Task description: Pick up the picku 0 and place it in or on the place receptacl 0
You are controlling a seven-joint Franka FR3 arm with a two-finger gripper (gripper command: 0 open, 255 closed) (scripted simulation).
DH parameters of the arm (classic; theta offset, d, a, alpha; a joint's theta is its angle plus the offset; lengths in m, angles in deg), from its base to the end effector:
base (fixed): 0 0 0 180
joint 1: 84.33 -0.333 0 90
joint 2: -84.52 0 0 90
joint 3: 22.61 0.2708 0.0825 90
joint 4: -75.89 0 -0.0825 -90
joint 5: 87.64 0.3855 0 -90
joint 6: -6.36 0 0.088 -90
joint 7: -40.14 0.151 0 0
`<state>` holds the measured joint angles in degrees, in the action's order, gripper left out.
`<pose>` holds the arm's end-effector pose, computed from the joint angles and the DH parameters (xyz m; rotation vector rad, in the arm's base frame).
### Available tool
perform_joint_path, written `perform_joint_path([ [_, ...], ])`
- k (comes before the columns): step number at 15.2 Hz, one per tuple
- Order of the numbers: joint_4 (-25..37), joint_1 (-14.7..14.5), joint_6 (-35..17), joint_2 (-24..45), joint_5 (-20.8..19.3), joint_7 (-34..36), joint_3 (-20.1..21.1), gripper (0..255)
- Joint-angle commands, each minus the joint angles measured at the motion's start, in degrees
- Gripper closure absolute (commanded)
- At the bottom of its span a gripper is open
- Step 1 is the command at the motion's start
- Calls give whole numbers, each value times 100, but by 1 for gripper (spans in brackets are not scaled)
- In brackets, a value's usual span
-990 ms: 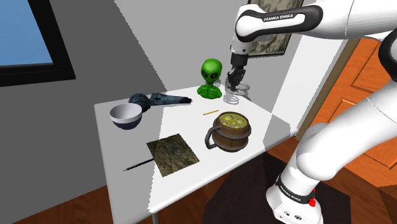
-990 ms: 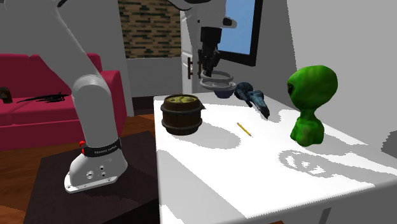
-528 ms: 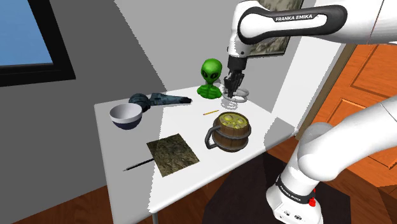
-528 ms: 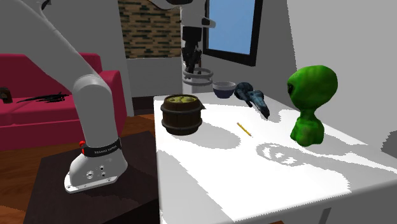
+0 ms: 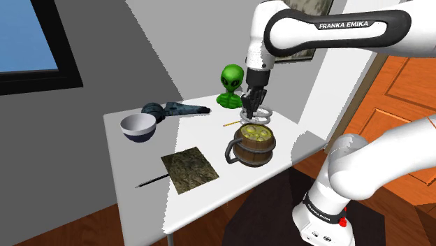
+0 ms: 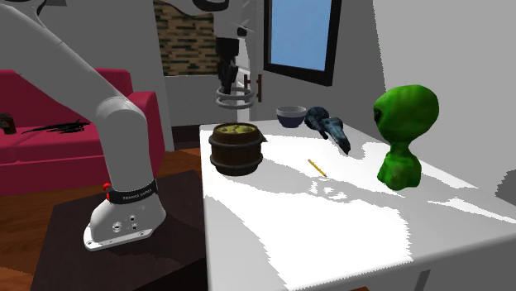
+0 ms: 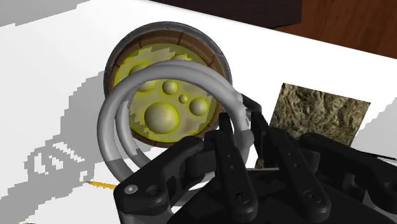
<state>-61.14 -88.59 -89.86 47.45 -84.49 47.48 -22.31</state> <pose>0.3728 0.0375 0.4571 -3.0941 0.0889 0.1087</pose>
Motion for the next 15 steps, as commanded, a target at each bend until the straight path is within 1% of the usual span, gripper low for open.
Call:
perform_joint_path([
  [1,-159,-11,-142,-19,19,25,26,255],
  [13,-1027,-14,-1095,67,41,-20,41,255],
  [15,-1064,-14,-1141,76,42,-23,42,255],
])
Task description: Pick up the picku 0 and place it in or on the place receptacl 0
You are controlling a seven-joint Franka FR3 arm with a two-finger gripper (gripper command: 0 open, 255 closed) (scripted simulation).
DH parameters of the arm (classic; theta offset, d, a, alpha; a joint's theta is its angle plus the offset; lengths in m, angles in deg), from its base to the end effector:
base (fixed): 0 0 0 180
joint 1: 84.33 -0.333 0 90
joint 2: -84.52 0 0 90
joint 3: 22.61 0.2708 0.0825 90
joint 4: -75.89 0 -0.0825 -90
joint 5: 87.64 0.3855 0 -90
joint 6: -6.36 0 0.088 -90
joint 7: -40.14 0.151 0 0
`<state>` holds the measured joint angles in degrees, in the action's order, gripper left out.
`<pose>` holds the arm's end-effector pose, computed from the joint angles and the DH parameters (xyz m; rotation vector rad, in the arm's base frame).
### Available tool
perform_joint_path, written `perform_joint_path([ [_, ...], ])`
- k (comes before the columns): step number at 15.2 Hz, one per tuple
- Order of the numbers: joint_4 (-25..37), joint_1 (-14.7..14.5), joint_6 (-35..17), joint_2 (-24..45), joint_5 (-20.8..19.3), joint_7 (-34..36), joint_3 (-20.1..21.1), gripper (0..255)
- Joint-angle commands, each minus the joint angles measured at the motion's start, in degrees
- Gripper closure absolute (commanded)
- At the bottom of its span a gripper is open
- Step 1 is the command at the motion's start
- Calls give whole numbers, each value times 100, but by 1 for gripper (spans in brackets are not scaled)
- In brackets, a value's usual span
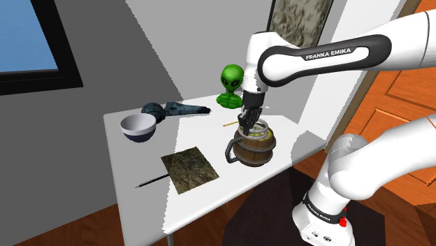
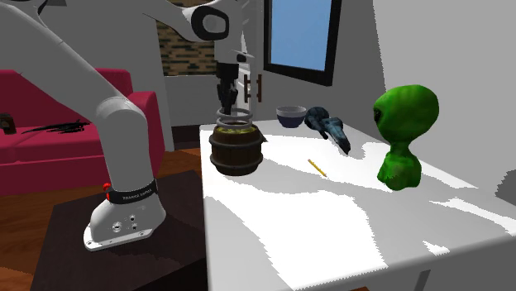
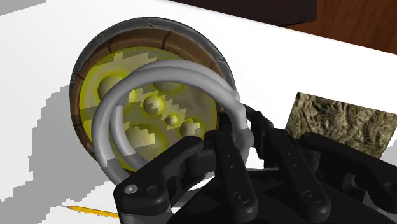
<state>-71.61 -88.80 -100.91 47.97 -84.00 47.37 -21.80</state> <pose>0.3705 0.0412 0.3827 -3.0940 0.0896 0.1074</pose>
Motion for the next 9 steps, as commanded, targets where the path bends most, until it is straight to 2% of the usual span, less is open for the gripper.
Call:
perform_joint_path([
  [1,-17,7,-36,25,-6,-11,-9,255],
  [6,-16,8,-36,25,-6,-12,-8,255],
  [7,-18,8,-38,25,-6,-12,-8,0],
  [9,-20,8,-39,25,-6,-12,-9,0],
])
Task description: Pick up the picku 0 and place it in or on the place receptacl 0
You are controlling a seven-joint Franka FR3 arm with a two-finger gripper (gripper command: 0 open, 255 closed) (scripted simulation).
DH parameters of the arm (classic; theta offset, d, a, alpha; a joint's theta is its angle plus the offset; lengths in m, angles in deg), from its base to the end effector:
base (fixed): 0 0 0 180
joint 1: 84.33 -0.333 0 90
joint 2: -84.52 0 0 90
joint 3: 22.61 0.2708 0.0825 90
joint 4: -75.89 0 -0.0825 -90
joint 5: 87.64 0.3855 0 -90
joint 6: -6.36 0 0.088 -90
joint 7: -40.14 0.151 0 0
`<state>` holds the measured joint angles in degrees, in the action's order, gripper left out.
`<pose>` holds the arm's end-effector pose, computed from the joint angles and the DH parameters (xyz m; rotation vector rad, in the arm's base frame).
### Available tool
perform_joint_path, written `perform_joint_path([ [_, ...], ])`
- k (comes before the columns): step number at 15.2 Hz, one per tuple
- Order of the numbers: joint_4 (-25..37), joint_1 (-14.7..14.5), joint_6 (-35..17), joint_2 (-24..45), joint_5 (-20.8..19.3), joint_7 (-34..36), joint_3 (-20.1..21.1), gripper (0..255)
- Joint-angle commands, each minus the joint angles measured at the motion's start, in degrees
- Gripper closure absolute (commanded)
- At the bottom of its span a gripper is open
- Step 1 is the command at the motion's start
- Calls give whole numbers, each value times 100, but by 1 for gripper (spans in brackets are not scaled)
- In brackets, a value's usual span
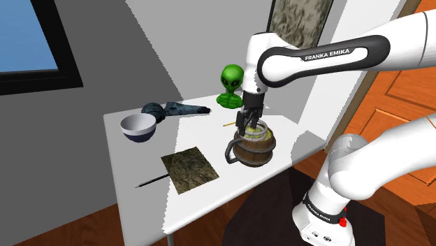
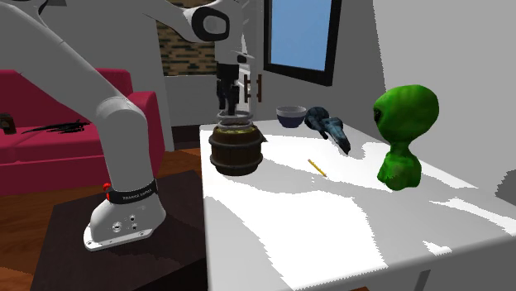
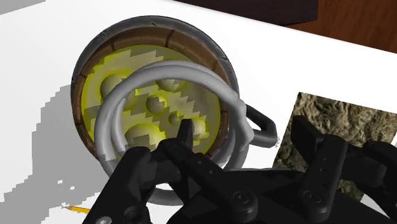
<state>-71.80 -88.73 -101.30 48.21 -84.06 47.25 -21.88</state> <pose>0.3712 0.0401 0.3801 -3.0942 0.0900 0.1083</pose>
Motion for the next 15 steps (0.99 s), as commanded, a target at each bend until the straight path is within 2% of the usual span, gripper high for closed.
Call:
perform_joint_path([
  [1,-1,0,0,0,0,0,0,0],
  [3,3,0,2,1,0,0,0,0],
  [7,711,18,744,-31,-34,8,-33,0],
  [15,711,18,744,-31,-34,8,-33,0],
])
